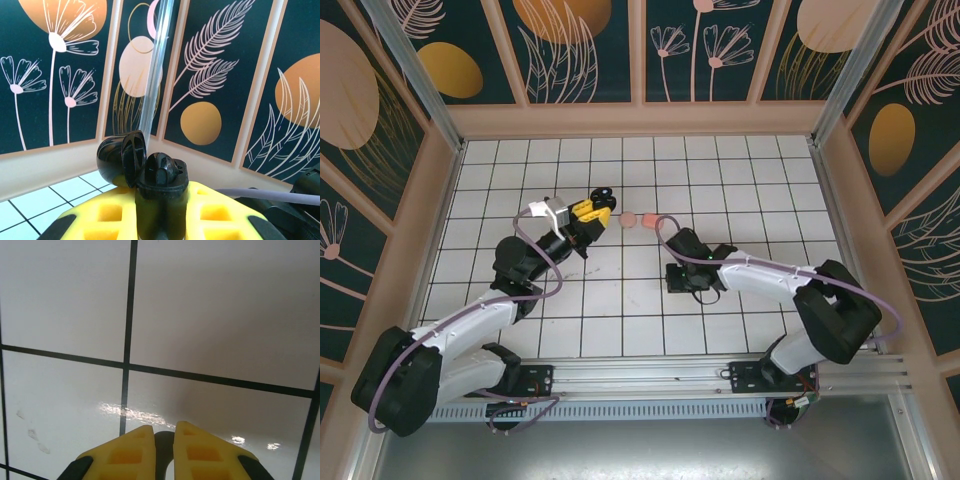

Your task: Insert wireless bluetooth earbuds into charging case

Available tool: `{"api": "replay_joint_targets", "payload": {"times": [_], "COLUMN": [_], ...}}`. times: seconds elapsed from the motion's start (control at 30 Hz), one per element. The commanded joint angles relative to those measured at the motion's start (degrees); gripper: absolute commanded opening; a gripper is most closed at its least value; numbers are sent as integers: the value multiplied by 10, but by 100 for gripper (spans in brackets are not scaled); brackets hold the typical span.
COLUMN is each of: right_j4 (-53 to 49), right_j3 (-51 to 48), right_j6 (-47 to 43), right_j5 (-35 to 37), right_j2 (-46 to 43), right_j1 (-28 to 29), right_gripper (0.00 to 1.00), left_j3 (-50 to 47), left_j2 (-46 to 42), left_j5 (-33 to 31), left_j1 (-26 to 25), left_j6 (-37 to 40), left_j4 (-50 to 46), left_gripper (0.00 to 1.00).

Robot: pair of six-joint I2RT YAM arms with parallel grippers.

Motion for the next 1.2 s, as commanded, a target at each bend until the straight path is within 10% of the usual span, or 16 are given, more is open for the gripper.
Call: {"api": "replay_joint_targets", "payload": {"times": [0.0, 0.63, 1.17], "right_j4": [-14, -132, -174], "right_j3": [-2, 78, 112], "right_j6": [-17, 14, 49], "right_j5": [-22, 35, 27], "right_j2": [12, 121, 134], "right_j1": [-4, 40, 51], "right_gripper": [13, 39, 37], "left_j3": [-5, -5, -8], "left_j2": [-5, 4, 14], "left_j5": [11, 16, 16], "left_j1": [-4, -4, -4], "left_j6": [14, 7, -6], "left_j4": [-4, 19, 41], "left_gripper": [0, 0, 0]}}
